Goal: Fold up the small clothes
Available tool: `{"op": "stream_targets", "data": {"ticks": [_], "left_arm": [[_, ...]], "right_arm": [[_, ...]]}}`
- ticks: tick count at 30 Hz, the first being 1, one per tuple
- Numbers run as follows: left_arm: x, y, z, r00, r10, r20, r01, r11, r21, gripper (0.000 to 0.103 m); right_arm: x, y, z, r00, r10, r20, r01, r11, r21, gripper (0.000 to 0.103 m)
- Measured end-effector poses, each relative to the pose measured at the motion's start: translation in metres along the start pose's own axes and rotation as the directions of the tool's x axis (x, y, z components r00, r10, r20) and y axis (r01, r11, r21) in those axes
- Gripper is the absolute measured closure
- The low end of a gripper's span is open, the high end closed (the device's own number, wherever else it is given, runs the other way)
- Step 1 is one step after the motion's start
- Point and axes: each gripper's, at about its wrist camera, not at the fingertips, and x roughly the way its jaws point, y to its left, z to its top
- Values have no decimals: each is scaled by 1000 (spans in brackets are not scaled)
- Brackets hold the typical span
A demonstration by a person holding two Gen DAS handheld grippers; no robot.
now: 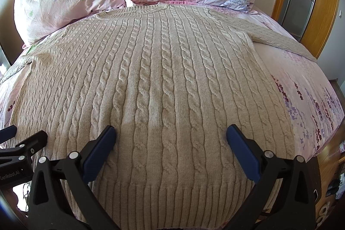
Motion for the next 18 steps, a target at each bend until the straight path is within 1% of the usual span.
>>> {"op": "stream_targets", "data": {"ticks": [4,6,8,10,11,12,13,14,16,17,18], "left_arm": [[0,1,-2,1000,0,7,0,1000,-1,1],[0,1,-2,1000,1,11,-1,1000,-2,1],[0,1,-2,1000,-1,14,1,1000,3,1],[1,1,-1,1000,-5,14,5,1000,12,1],[1,2,0,1000,-8,13,8,1000,19,1],[2,2,1,1000,-12,17,11,1000,25,1],[2,2,0,999,-17,29,16,999,41,1],[1,2,0,999,-26,39,23,998,60,1],[1,9,5,997,-57,51,53,995,85,1],[0,18,10,995,-62,73,57,996,75,1],[-3,29,18,993,-59,106,53,997,56,1]], "right_arm": [[1,0,1,1000,3,20,-3,1000,1,2],[1,0,1,1000,8,10,-8,1000,-8,2],[-1,0,0,999,12,29,-12,1000,-15,2],[-2,-4,-5,997,38,68,-36,999,-33,2],[-4,-6,-5,995,59,79,-55,997,-60,2],[-3,-11,-2,995,85,60,-81,995,-64,2],[-7,-21,3,992,111,66,-108,993,-57,2],[-11,-38,11,989,120,84,-118,993,-32,2],[-22,-81,34,980,97,172,-110,992,65,2],[-26,-105,46,976,69,205,-97,987,131,2],[-28,-128,59,972,41,230,-91,973,212,2]]}}
